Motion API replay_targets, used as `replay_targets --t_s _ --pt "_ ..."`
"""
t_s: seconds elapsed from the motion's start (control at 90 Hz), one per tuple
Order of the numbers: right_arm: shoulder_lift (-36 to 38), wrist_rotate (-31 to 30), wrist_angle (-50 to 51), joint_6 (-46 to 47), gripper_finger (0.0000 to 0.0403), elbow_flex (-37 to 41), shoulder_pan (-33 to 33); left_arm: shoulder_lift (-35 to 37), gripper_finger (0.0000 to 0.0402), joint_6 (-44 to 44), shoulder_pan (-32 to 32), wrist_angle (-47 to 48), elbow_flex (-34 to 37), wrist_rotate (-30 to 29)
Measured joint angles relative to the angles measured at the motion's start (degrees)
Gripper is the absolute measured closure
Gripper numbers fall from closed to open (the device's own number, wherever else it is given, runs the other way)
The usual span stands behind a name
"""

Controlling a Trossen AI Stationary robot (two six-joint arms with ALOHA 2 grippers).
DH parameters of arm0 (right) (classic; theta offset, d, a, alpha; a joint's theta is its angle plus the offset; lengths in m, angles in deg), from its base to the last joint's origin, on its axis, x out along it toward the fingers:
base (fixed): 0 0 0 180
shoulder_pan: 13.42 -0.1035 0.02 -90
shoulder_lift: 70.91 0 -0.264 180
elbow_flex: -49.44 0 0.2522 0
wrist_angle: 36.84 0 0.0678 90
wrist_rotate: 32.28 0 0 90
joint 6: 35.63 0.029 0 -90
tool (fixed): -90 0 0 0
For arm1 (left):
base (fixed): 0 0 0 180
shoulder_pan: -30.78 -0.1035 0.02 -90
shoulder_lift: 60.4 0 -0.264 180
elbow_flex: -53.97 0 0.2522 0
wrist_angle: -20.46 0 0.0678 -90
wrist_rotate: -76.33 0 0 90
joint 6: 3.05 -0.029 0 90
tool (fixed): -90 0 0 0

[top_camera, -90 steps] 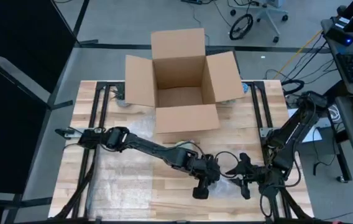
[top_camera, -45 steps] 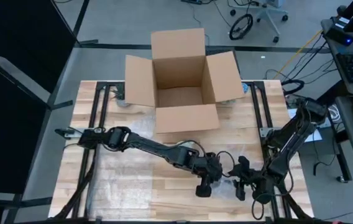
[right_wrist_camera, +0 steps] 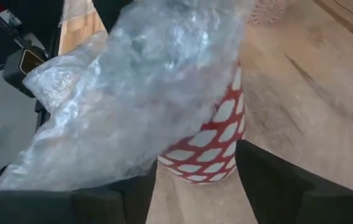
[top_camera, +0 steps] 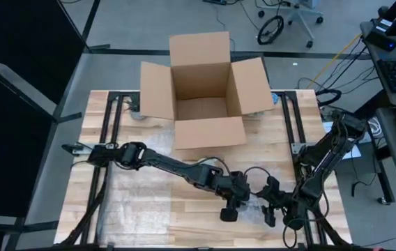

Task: Wrap mug
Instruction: Wrap the red mug with bubble wrap

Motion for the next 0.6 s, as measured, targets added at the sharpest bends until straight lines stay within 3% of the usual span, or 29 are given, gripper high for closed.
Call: replay_targets --t_s 0.211,0.6 --pt "0.00 2.77 0.07 -2.00 0.0204 0.00 0.02 0.00 0.0252 0.11 -0.23 -0.39 0.00 -0.15" --pt "-7.89 2.65 -5.67 -2.16 0.0206 0.00 0.13 0.02 0.0256 0.15 -0.19 -1.61 0.00 -0.15"
